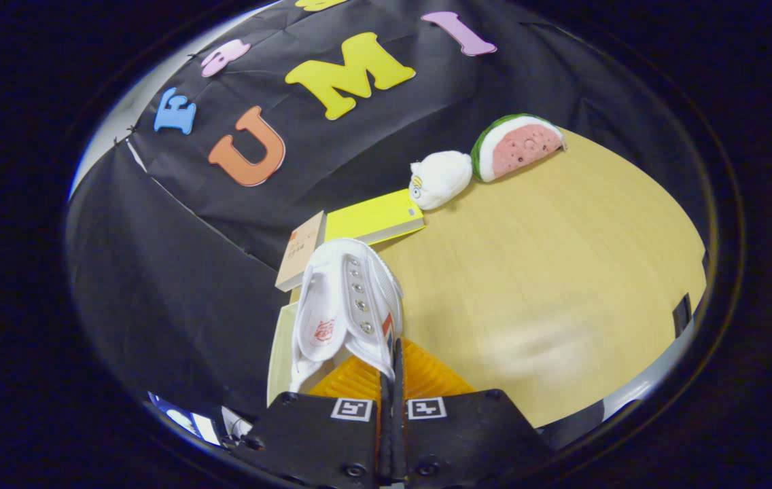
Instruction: Open the storage box then place both shoes into the box .Put the left shoe in first, then the right shoe, with the right side of both shoes facing outward in a uniform manner.
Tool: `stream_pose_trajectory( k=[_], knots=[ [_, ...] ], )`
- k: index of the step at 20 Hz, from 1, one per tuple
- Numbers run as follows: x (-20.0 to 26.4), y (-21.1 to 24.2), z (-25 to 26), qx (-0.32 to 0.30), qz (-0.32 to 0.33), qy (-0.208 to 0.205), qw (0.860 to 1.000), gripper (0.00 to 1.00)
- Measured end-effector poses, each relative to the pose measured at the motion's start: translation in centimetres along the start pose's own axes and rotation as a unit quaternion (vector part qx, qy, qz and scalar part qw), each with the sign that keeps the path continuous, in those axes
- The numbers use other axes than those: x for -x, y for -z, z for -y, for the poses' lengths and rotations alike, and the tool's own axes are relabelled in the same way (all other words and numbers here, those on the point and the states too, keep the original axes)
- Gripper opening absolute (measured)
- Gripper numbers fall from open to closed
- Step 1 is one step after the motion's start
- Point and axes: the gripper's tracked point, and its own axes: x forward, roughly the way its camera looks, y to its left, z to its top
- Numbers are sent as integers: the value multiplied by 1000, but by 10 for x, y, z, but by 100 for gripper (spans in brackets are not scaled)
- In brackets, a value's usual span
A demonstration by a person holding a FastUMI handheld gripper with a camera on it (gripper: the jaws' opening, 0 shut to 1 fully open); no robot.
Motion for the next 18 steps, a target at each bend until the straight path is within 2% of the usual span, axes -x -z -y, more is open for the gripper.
stream_pose_trajectory(
  k=[4,7,18],
  knots=[
    [-30,20,-60,-18,28,8,999,5],
    [-50,33,-77,-36,51,32,998,5],
    [-93,74,-55,-55,83,103,990,5]
  ],
)
